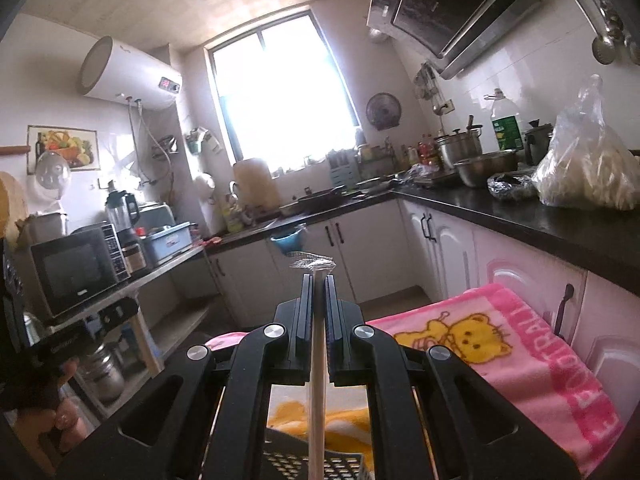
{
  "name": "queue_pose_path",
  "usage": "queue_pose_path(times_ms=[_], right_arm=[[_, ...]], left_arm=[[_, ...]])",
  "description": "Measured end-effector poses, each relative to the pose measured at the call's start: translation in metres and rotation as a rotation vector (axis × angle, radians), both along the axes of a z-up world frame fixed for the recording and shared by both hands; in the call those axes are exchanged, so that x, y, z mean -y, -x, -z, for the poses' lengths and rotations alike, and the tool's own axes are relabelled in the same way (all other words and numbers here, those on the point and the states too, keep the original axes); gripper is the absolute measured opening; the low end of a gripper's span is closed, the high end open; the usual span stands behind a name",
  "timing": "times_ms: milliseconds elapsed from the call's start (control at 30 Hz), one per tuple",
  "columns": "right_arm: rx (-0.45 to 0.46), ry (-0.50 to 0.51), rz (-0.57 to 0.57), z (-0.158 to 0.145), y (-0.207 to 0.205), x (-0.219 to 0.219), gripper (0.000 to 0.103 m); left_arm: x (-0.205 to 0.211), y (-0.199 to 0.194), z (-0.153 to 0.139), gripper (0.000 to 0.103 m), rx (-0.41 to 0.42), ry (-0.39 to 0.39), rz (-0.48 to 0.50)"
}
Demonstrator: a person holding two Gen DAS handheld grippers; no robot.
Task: Organize utensils
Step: 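Lift both held chopstick pairs and carry them above the grey caddy, then lower the chopsticks into the caddy and open both tools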
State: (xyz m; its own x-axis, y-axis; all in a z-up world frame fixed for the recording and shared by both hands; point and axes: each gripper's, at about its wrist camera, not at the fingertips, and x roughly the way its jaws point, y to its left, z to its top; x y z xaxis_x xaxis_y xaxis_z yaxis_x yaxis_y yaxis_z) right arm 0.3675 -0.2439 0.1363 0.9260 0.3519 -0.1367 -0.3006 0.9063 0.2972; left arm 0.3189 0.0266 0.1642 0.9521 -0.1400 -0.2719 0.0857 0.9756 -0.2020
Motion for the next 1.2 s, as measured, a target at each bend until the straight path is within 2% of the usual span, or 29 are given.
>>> queue_pose_path(times_ms=[433, 933, 1000, 1067, 1200], right_arm=[[0.030, 0.032, -0.010, 0.050, 0.001, -0.022, 0.006], [-0.036, 0.014, -0.061, 0.065, 0.027, -0.013, 0.009], [-0.048, 0.008, -0.066, 0.066, 0.034, -0.009, 0.013], [-0.053, 0.009, -0.063, 0.067, 0.039, -0.006, 0.021], [-0.071, 0.013, -0.054, 0.069, 0.052, 0.000, 0.026]], left_arm=[[0.000, 0.001, 0.036, 0.001, -0.029, -0.018, 0.004], [-0.002, 0.008, 0.059, 0.001, -0.074, -0.007, 0.021], [-0.004, 0.010, 0.059, 0.001, -0.078, -0.002, 0.020], [-0.006, 0.011, 0.060, 0.002, -0.086, 0.002, 0.020], [-0.007, 0.014, 0.064, 0.006, -0.097, 0.006, 0.015]])
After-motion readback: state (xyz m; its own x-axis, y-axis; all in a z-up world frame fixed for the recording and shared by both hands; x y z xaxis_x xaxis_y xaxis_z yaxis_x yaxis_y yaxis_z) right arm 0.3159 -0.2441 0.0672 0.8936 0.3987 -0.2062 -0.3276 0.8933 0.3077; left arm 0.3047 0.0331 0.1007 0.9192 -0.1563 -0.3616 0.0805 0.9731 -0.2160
